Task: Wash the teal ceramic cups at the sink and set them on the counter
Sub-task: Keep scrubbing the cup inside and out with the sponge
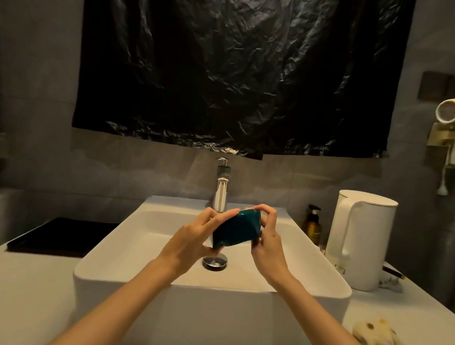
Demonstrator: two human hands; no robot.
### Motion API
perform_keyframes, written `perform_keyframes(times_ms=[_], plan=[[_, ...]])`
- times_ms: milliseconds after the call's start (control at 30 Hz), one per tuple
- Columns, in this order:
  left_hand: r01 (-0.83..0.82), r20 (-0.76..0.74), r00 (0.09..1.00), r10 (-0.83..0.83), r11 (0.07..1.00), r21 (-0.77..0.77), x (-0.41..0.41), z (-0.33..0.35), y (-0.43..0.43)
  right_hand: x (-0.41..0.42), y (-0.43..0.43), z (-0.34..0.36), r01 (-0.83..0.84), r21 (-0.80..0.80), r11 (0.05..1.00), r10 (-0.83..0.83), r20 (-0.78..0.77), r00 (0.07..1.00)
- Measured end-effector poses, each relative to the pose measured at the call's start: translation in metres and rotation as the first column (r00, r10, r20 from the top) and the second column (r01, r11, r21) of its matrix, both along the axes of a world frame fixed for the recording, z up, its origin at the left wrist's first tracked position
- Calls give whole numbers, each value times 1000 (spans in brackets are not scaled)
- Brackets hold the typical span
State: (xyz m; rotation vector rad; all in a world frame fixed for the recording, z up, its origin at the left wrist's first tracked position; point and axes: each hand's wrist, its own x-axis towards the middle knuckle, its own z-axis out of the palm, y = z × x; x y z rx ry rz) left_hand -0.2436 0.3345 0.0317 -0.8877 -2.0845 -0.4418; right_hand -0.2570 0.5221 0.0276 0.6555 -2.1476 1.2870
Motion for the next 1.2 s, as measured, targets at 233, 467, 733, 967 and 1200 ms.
perform_keyframes(times_ms=[233,467,733,967,1200], plan=[[5,0,1000,-5,999,52,0,-1,-2,-2,0,-2,42,67,997,-39,-45,998],[41,343,917,-205,902,430,4,-3,11,-4,3,-3,3,-5,1000,-3,41,999],[-199,517,718,-466,574,794,14,3,35,4,8,4,118,-28,993,-115,80,990],[-314,550,536,-640,454,834,23,-3,41,30,64,16,289,-15,957,-288,40,957],[-301,655,466,-595,590,750,30,-1,45,74,148,-25,660,21,751,-652,176,737]])
